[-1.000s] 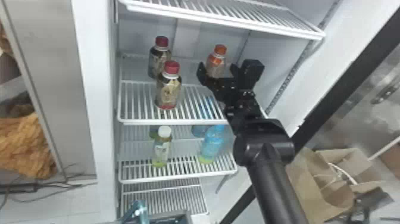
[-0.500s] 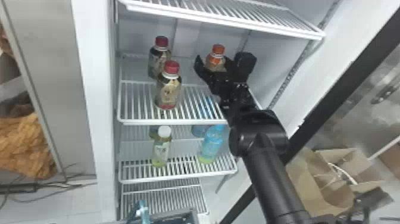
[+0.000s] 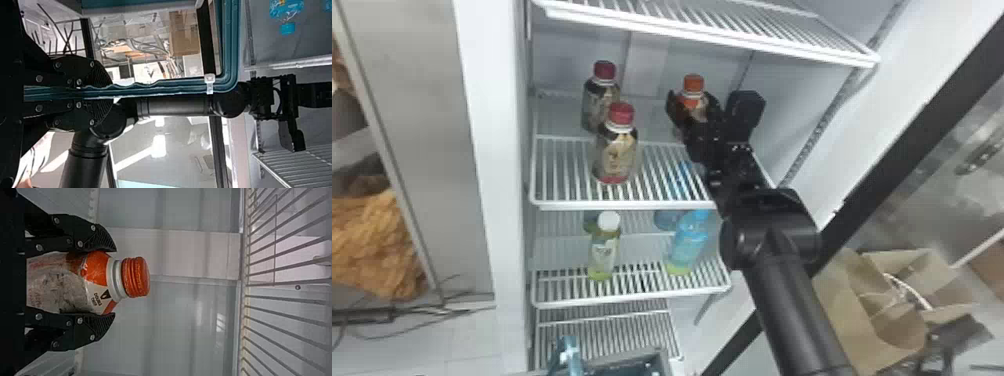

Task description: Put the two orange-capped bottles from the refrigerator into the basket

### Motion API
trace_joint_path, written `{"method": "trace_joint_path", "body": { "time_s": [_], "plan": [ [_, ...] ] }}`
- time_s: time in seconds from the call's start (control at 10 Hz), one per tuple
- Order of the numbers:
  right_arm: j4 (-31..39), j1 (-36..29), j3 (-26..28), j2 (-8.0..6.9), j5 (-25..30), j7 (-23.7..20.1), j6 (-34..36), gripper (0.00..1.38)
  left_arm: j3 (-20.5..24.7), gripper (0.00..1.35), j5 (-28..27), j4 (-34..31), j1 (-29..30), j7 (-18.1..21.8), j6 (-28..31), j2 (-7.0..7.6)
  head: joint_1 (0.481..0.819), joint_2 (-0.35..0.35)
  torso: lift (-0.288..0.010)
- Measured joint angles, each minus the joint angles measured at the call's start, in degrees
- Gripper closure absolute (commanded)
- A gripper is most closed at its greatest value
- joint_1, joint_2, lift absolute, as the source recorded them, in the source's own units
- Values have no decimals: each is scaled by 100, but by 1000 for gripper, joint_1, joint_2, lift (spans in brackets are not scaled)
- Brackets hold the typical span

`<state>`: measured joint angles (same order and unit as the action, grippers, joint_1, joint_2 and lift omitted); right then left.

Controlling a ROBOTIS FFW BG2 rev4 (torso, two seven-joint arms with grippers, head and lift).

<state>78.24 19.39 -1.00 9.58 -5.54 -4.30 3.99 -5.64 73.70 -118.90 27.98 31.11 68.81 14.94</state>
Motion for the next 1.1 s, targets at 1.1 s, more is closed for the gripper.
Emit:
{"method": "trace_joint_path", "body": {
  "time_s": [1.1],
  "plan": [
    [7411, -4840, 358, 186, -1324, -221, 2695, 889, 52, 1208, -11, 0, 41, 9, -5, -51, 695, -350, -40]
  ]
}}
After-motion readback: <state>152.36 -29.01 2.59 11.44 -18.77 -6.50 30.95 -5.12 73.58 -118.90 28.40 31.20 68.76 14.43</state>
